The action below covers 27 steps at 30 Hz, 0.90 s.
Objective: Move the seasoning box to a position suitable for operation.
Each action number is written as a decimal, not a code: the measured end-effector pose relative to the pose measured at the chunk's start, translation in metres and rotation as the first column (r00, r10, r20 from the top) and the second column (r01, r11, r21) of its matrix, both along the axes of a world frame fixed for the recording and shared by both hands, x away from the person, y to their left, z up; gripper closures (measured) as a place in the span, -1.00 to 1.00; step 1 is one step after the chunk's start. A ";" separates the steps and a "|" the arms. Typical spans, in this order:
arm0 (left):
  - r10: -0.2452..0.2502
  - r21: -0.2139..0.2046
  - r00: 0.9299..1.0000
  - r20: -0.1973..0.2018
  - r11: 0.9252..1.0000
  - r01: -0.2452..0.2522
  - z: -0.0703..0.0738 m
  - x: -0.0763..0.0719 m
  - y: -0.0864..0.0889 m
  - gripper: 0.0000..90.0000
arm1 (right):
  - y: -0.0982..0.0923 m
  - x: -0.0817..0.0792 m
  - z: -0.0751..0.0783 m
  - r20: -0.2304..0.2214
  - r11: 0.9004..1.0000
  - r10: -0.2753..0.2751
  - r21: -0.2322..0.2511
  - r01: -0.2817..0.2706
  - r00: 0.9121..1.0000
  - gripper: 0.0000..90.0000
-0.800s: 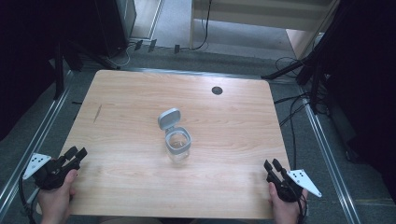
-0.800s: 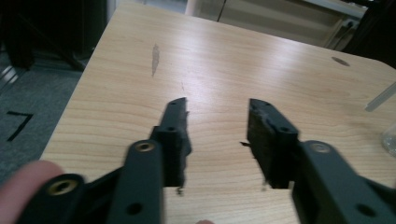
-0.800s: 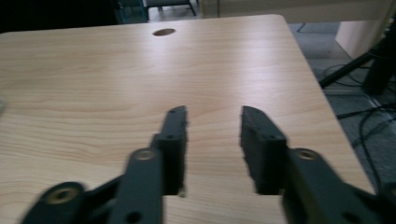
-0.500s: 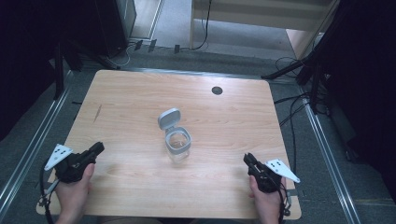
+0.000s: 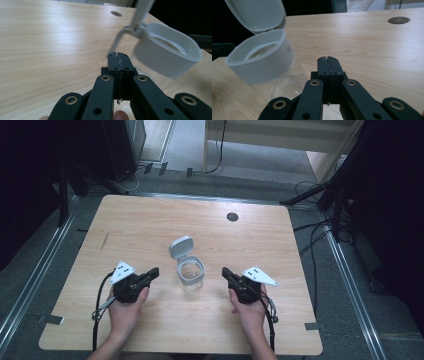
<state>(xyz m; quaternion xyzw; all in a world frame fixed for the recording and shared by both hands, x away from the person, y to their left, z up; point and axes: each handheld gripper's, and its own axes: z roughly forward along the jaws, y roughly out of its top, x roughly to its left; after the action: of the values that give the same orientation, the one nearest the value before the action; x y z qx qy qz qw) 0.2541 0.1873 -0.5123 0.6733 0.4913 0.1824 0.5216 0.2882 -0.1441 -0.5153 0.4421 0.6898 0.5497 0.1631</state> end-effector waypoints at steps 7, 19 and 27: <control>-0.041 0.009 0.998 -0.045 0.999 0.042 0.006 0.005 -0.032 1.00 | 0.030 0.010 0.002 -0.002 0.999 0.041 -0.004 -0.041 0.999 1.00; -0.014 0.047 0.998 -0.061 0.999 0.017 0.006 0.007 -0.045 1.00 | 0.040 0.001 0.003 0.024 0.996 0.076 -0.049 -0.075 0.997 1.00; 0.002 0.050 0.998 -0.055 0.999 0.000 0.005 0.012 -0.044 1.00 | 0.042 -0.010 0.006 0.030 0.995 0.091 -0.033 -0.090 0.995 1.00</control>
<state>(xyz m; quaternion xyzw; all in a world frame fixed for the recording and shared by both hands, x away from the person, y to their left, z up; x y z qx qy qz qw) 0.2662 0.1431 -0.5071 0.6905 0.5012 0.1762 0.4909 0.2782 -0.1022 -0.5093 0.3993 0.7149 0.5525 0.1557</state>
